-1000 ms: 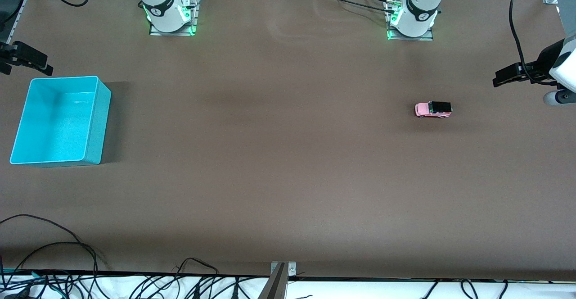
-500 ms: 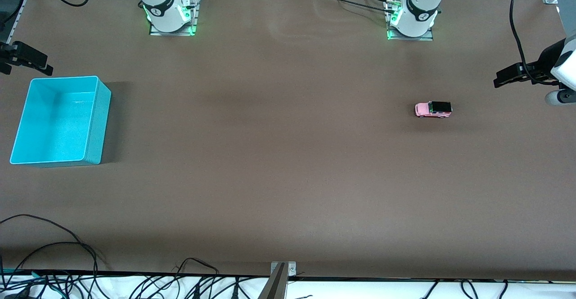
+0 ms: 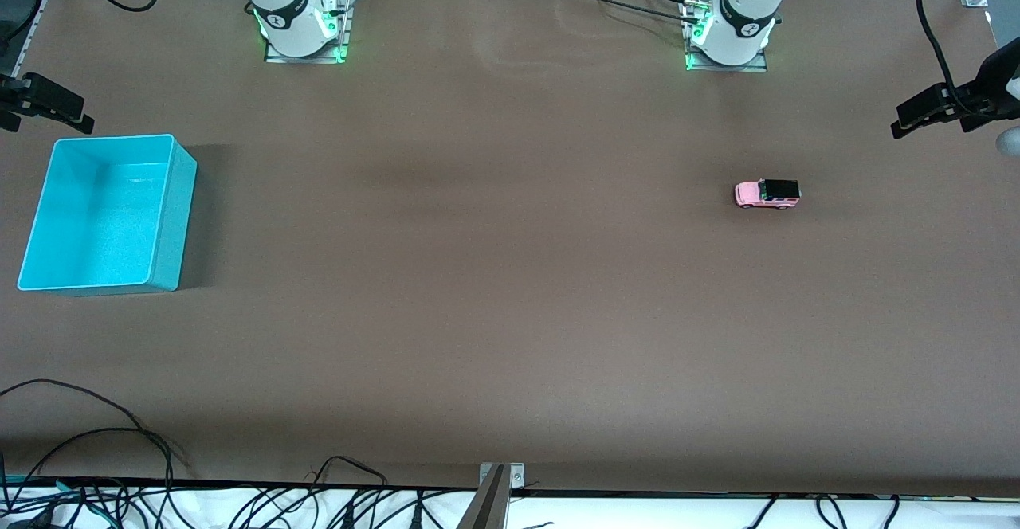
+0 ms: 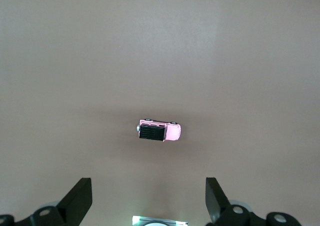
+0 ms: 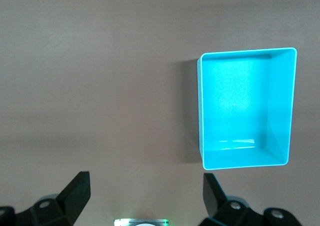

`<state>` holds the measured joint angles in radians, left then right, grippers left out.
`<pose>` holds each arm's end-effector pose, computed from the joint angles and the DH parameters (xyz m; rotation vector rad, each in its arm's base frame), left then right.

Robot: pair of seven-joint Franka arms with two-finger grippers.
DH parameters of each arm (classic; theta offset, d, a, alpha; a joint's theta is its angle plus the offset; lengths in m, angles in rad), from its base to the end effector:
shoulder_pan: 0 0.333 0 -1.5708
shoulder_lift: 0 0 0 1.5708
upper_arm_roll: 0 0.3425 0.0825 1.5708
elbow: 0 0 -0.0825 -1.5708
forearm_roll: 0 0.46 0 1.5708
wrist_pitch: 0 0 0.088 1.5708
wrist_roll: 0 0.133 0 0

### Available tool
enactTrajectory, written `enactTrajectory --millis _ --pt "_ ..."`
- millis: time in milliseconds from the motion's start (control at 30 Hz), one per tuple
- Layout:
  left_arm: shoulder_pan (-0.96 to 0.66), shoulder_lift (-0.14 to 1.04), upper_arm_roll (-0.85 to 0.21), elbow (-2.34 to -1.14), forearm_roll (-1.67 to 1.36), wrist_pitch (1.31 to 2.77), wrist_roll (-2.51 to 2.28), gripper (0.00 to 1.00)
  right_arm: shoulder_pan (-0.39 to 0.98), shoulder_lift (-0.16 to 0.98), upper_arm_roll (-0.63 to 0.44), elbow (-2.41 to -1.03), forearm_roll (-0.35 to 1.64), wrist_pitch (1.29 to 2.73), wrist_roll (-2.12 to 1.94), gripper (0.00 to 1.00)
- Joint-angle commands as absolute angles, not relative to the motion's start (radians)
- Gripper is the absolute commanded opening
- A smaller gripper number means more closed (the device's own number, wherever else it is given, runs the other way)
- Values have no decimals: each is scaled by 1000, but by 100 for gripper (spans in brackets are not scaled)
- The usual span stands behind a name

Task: Wind and store pink jeep toy

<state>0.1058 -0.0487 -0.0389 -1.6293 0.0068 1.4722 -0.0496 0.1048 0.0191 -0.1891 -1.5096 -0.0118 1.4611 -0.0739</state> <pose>0.5982 0.0405 0.6153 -3.1239 -0.1829 0.1699 0.6216 -0.0531 0.6372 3.1297 -0.0178 -0.1069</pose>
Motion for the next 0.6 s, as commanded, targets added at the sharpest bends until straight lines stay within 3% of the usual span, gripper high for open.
enactTrajectory --millis 0,567 --pt "112 -67 -44 -1629 20 1463 -34 100 103 29 -190 -1480 -2 1447 -74 100" --pt "110 -61 -44 -1618 20 1444 -37 100 104 31 -190 -1480 -2 1447 -74 100"
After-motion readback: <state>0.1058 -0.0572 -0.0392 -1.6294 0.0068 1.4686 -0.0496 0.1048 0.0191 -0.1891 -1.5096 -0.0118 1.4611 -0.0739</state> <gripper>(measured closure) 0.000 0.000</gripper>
